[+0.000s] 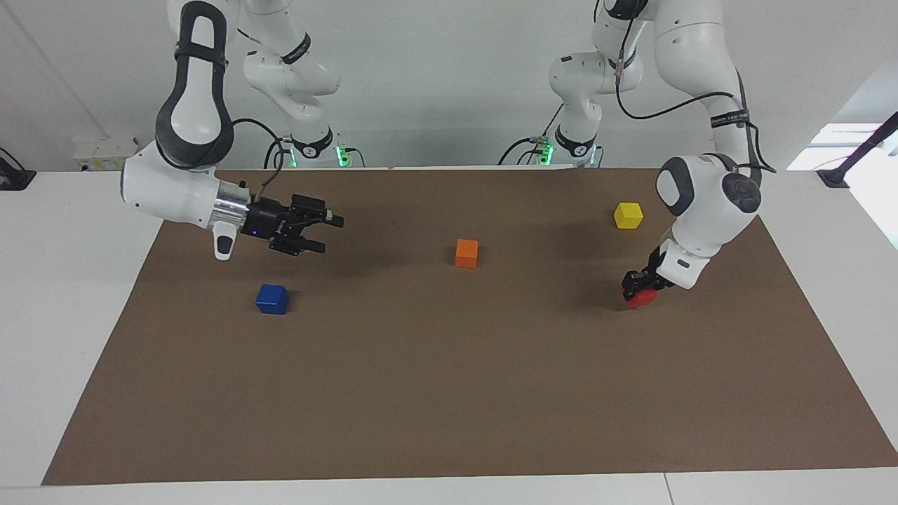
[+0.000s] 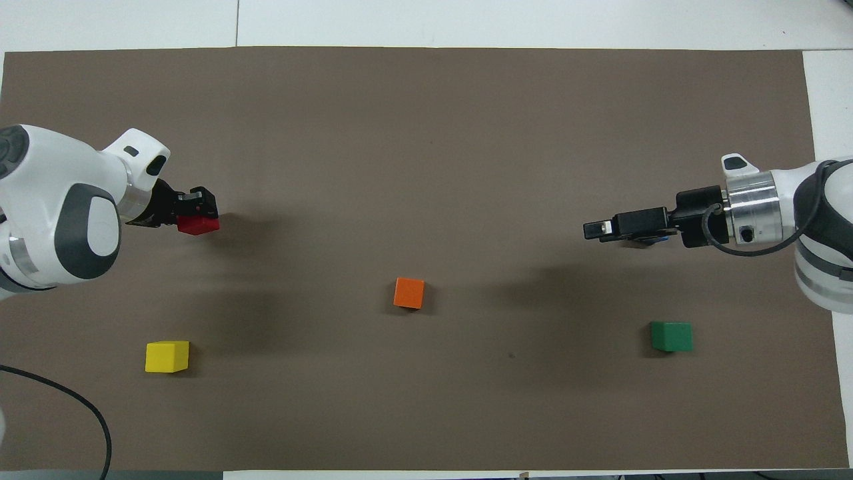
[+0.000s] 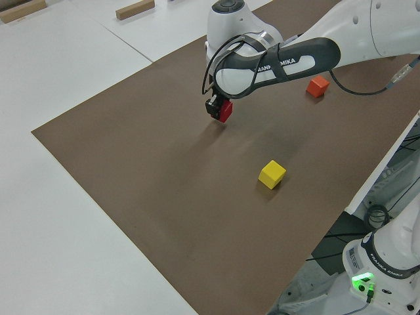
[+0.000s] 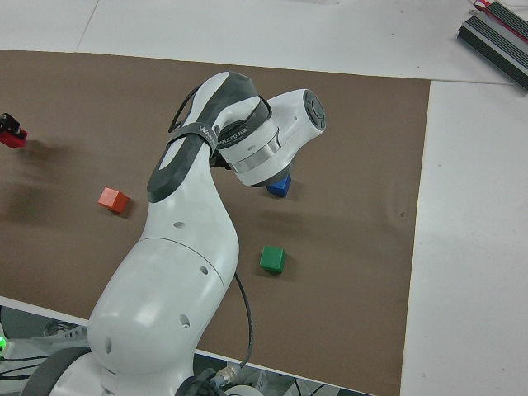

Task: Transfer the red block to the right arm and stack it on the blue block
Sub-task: 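Lift the red cube with the left gripper while the right gripper approaches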

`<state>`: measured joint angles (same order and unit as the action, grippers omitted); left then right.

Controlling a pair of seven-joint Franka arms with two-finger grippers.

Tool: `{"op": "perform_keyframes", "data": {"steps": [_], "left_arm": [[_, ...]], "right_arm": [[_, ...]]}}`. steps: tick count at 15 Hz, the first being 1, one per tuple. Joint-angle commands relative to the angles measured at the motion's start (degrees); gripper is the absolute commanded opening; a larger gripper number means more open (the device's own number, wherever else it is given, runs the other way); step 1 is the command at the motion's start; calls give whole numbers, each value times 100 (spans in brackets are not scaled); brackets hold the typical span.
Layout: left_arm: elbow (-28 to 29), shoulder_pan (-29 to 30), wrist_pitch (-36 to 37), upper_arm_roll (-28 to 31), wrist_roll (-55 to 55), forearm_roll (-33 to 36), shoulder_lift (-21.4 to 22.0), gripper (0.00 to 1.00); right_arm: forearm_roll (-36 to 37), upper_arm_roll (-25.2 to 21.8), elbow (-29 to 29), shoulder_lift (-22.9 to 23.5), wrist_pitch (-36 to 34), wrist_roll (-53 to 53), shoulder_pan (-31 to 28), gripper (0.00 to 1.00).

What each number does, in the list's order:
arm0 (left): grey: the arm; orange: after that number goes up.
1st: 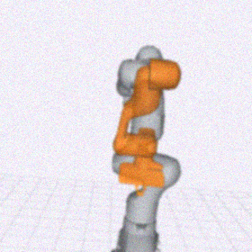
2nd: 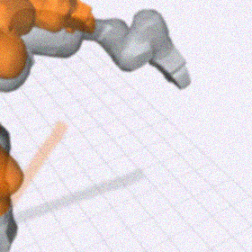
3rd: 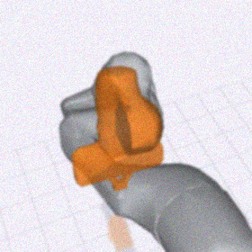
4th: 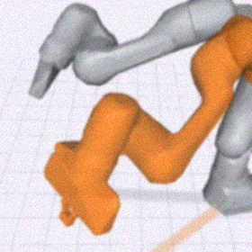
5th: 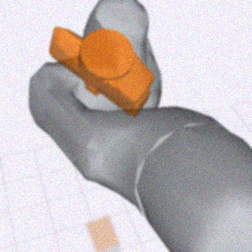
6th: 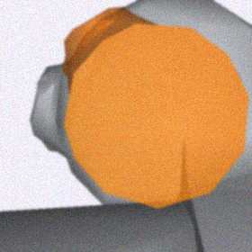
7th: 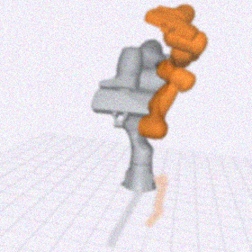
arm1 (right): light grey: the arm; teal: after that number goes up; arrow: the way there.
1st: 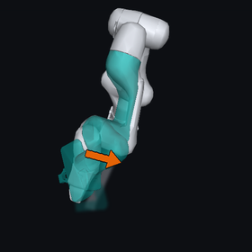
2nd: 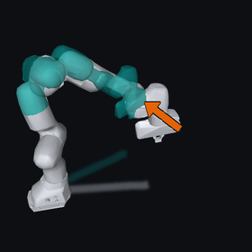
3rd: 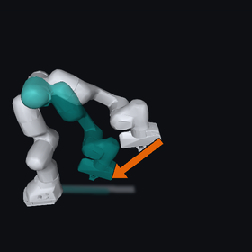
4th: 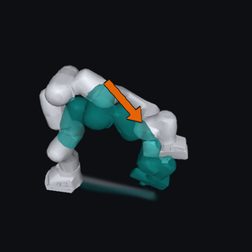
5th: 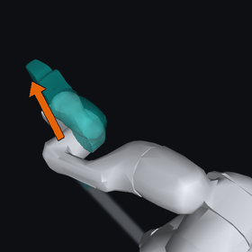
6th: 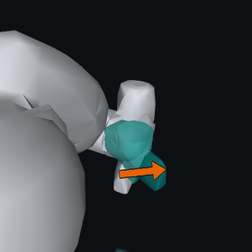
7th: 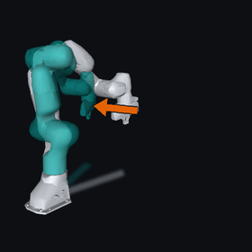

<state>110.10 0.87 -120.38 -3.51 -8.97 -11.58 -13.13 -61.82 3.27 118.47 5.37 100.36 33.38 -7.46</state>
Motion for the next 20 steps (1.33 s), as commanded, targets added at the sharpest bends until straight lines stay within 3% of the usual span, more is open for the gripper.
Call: {"op": "perform_keyframes", "data": {"steps": [1, 3, 6, 11, 15, 17, 20], "left_arm": [[-716, -296, 1373, -35, -1504, -432, 363, 0], [-753, -490, 1789, -114, -2535, -546, 697, 0], [-736, -693, 2149, -167, -3861, -1642, 1250, 0], [-692, -1237, 2115, -299, -6243, -2803, 1673, 0], [-201, -1738, 1257, -317, -7388, -3260, 1875, 0], [159, -1967, 711, -317, -7514, -3578, 2007, 0], [213, -2116, 218, -317, -7549, -4027, 2008, 0]], "right_arm": [[-1178, 42, 316, 33, -138, 612, 182, 100], [-1778, 42, 335, 577, -620, 1553, 201, 100], [-2621, 51, 335, 947, -1314, 1977, 420, 100], [-3939, 60, 448, 1089, -1931, 2207, 911, 100], [-5154, 60, 703, 1107, -2292, 2488, 1510, 100], [-5322, 60, 765, 1176, -2520, 2681, 1650, 100], [-5489, 68, 835, 1458, -2915, 3042, 1783, 100]]}}
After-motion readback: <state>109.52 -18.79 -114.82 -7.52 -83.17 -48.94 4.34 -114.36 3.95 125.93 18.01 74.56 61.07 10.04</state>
